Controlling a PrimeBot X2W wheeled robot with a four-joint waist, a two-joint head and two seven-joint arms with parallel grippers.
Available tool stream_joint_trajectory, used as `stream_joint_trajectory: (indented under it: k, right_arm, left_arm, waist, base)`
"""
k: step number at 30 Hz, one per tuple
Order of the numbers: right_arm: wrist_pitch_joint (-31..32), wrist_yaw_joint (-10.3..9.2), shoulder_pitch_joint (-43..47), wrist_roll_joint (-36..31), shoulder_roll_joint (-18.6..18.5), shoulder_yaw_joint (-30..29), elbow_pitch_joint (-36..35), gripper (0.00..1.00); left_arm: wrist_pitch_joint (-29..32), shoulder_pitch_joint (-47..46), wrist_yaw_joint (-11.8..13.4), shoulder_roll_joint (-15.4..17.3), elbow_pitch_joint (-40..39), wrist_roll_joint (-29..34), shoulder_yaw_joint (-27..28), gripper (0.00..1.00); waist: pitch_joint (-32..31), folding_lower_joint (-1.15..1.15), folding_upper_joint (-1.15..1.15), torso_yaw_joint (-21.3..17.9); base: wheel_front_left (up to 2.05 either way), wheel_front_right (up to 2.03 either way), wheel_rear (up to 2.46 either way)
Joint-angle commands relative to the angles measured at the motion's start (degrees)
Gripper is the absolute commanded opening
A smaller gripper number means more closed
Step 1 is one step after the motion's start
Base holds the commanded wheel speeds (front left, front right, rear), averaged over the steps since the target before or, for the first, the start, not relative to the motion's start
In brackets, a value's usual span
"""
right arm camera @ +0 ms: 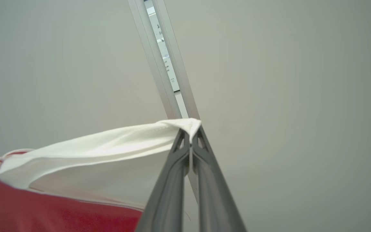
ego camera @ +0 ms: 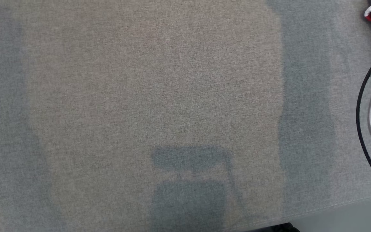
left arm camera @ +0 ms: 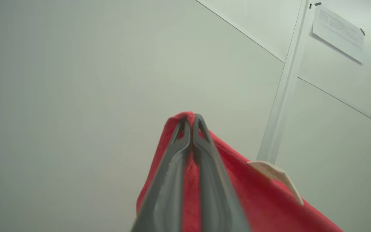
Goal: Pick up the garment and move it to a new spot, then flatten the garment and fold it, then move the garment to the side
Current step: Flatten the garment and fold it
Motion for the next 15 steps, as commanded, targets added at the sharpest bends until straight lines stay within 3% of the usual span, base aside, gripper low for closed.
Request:
stream_joint_trajectory:
  k: [1, 6, 15]
  right_arm:
    - [-2.2, -0.11, -1.4, -1.3, -0.4, -0.4, 1.3, 0.00]
    - [-7.4, -0.11, -4.1, -4.6, -0.3, -0.6, 4.3, 0.00]
    - [-4.8, -0.10, 3.0, -5.0, -1.0, 3.2, 6.0, 0.00]
  left_arm:
    - [-0.6, -0.3, -0.7, -0.3, -0.3, 0.6, 0.4, 0.00]
    - [-1.2, 3.4, -1.8, -2.1, -0.7, -0.3, 0.6, 0.00]
    - [-1.5, 14.9, -3.9, -2.2, 1.4, -0.1, -1.0, 0.00]
  waist:
    - [-0.5, 0.00, 0.00, -0.6]
    - [0.5, 0.00, 0.00, -1.0]
    - [2.2, 0.00, 0.00, -0.5]
  base:
    - [0.00, 0.00, 0.00]
    - [0.00, 0.00, 0.00]
    - [0.00, 0.00, 0.00]
